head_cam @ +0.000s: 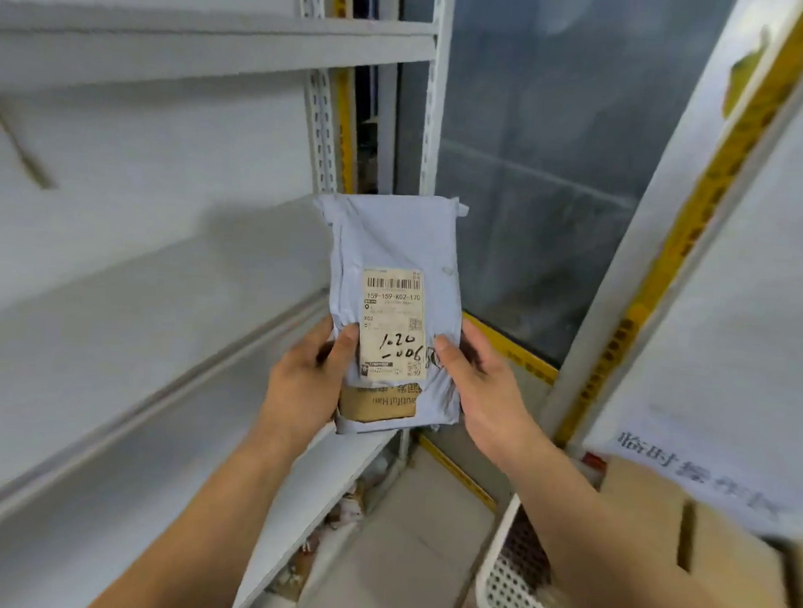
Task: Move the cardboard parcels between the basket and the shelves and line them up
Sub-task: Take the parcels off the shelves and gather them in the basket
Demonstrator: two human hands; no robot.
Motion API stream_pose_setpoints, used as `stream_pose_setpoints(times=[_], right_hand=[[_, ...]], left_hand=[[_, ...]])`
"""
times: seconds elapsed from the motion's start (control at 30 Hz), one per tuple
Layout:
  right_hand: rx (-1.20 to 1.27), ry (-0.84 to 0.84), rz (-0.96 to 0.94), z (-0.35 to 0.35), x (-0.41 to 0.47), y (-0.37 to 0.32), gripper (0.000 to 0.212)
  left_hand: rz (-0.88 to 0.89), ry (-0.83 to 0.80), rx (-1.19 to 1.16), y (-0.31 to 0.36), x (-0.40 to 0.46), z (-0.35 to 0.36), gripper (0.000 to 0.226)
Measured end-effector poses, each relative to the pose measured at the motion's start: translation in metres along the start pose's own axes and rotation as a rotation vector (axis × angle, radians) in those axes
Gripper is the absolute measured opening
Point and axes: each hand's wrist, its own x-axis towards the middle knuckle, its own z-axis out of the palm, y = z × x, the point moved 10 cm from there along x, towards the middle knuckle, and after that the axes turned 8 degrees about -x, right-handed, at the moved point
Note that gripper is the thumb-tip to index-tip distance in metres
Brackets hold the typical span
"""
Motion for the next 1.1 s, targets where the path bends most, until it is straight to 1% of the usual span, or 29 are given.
stream_pose_setpoints(times=[0.2, 0.37, 0.47, 0.57, 0.67, 0.7, 0.77, 0.8, 0.87, 0.97, 1.1], right_hand=[[-0.055, 0.168, 0.116, -0.149, -0.052, 0.051, 0.031], [-0.015, 0.358, 0.237, -0.247, -0.111, 0.1, 0.029], [-0.006, 0.487, 0.3, -0.294, -0.151, 0.13, 0.03], [0.041, 0.619, 0.345, -0.326, -0.193, 0.15, 0.038], [0.067, 0.776, 0.375, -0.352, -0.234, 0.163, 0.039], [0.081, 0.828, 0.375, -0.359, -0.246, 0.166, 0.039], [0.097, 0.924, 0.374, -0.372, -0.269, 0.173, 0.042], [0.096, 0.958, 0.374, -0.377, -0.278, 0.176, 0.044], [0.103, 1.008, 0.377, -0.384, -0.293, 0.18, 0.046], [0.131, 1.11, 0.363, -0.403, -0.311, 0.184, 0.041], [0.2, 1.252, 0.35, -0.435, -0.325, 0.197, 0.039]], left_hand=[[-0.039, -0.244, 0.027, -0.032, -0.015, 0.165, 0.023], [-0.082, -0.484, 0.066, -0.067, -0.043, 0.282, 0.017], [-0.102, -0.628, 0.067, -0.092, -0.061, 0.344, 0.018], [-0.118, -0.782, 0.072, -0.112, -0.083, 0.401, 0.026], [-0.157, -0.953, 0.054, -0.123, -0.108, 0.456, 0.02], [-0.173, -1.008, 0.046, -0.124, -0.116, 0.472, 0.023], [-0.156, -1.117, 0.05, -0.127, -0.133, 0.504, 0.029], [-0.143, -1.163, 0.062, -0.127, -0.141, 0.518, 0.027], [-0.13, -1.245, 0.091, -0.129, -0.155, 0.546, 0.025], [-0.133, -1.366, 0.139, -0.119, -0.178, 0.59, 0.026], [-0.098, -1.476, 0.237, -0.12, -0.19, 0.656, 0.026]])
